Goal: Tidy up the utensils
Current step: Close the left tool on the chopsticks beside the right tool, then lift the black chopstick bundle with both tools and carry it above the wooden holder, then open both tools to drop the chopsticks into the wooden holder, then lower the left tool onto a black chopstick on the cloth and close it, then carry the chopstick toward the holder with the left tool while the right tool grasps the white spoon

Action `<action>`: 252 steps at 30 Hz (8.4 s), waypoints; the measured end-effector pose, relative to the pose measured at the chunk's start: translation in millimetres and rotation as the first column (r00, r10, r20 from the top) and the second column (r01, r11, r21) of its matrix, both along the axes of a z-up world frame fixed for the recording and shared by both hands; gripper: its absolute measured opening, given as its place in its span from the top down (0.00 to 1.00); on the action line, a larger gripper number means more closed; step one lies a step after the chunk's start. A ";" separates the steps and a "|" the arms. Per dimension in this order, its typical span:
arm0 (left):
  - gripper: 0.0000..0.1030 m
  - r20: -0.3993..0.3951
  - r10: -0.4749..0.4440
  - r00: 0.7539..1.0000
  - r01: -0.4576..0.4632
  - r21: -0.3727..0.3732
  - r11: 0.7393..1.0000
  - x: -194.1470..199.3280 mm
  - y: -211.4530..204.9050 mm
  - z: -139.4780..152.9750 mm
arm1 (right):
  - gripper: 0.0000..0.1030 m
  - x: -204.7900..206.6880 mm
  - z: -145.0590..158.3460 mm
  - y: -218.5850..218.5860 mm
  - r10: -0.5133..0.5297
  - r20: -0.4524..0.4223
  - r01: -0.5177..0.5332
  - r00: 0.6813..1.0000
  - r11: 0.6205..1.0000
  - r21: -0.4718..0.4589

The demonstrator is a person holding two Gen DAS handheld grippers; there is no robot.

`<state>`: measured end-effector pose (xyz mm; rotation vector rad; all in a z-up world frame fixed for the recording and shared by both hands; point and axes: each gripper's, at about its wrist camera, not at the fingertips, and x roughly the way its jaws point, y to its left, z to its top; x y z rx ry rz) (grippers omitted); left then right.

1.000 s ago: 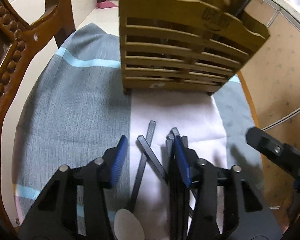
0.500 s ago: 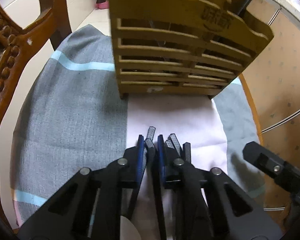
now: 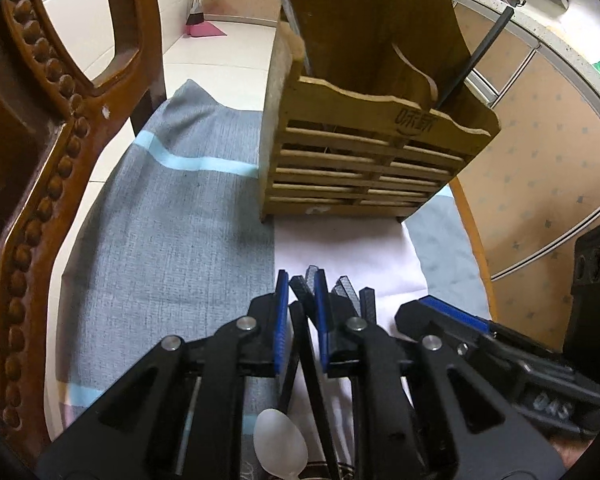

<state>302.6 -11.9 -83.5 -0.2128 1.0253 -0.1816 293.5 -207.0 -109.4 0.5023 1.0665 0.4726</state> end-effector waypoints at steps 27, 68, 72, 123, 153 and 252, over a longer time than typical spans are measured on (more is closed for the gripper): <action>0.89 -0.056 0.060 0.997 -0.069 -0.189 0.980 -5.4 22.4 -29.5 | 0.91 20.6 -35.7 -5.7 0.008 -0.213 0.088 0.977 0.894 0.439; 0.93 0.516 -0.054 0.855 0.063 0.001 0.998 -133.6 18.2 165.8 | 0.92 -103.6 160.9 -25.8 0.010 0.376 -0.069 0.927 0.987 0.145; 0.93 0.549 -0.074 0.833 0.059 0.045 0.997 -144.6 14.7 177.3 | 0.92 -117.4 180.2 -24.1 0.013 0.428 -0.049 0.903 0.996 0.073; 0.93 0.532 0.000 0.847 0.001 -0.001 1.000 -128.3 53.0 176.4 | 0.18 -7.4 164.7 -60.0 -0.323 0.536 0.373 0.780 0.928 0.017; 0.93 0.439 0.186 0.879 -0.132 -0.150 0.980 38.3 31.8 197.1 | 0.16 -84.4 92.0 -134.6 -0.389 0.359 0.356 0.848 0.921 0.156; 0.92 0.379 0.105 0.920 -0.160 0.118 0.980 -116.1 61.4 144.6 | 0.28 -103.5 9.2 103.4 0.354 0.154 -0.242 0.923 0.841 -0.484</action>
